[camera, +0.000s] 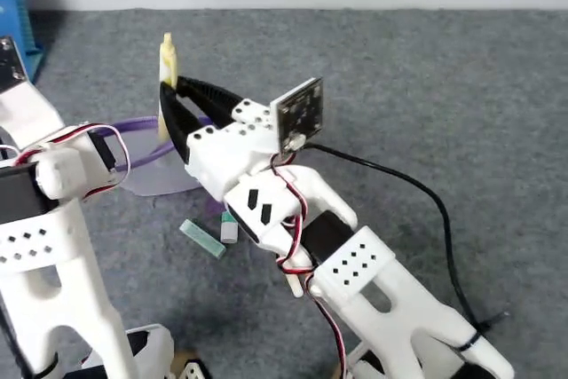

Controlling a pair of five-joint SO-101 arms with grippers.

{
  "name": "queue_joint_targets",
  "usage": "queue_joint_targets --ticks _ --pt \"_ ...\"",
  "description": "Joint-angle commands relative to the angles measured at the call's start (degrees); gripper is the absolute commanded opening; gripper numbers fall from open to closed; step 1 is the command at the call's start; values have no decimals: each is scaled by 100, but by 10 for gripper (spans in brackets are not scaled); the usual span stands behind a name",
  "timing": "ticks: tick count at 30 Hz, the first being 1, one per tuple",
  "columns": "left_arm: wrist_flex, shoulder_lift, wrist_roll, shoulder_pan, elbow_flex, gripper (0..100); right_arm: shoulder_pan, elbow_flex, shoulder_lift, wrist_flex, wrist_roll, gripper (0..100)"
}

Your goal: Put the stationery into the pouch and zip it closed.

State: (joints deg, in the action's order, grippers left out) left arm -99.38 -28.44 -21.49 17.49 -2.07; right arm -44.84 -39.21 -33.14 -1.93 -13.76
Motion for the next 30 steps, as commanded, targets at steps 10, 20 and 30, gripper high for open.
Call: queue_joint_targets --ticks 10,20,30 --pt "-114 193 -53 -26 57 11 -541 26 -1508 1587 589 197" --pt "-114 193 -62 -26 57 11 505 18 -2633 4637 554 126" --pt "-114 193 -70 -26 57 11 1059 0 -541 6369 536 166"
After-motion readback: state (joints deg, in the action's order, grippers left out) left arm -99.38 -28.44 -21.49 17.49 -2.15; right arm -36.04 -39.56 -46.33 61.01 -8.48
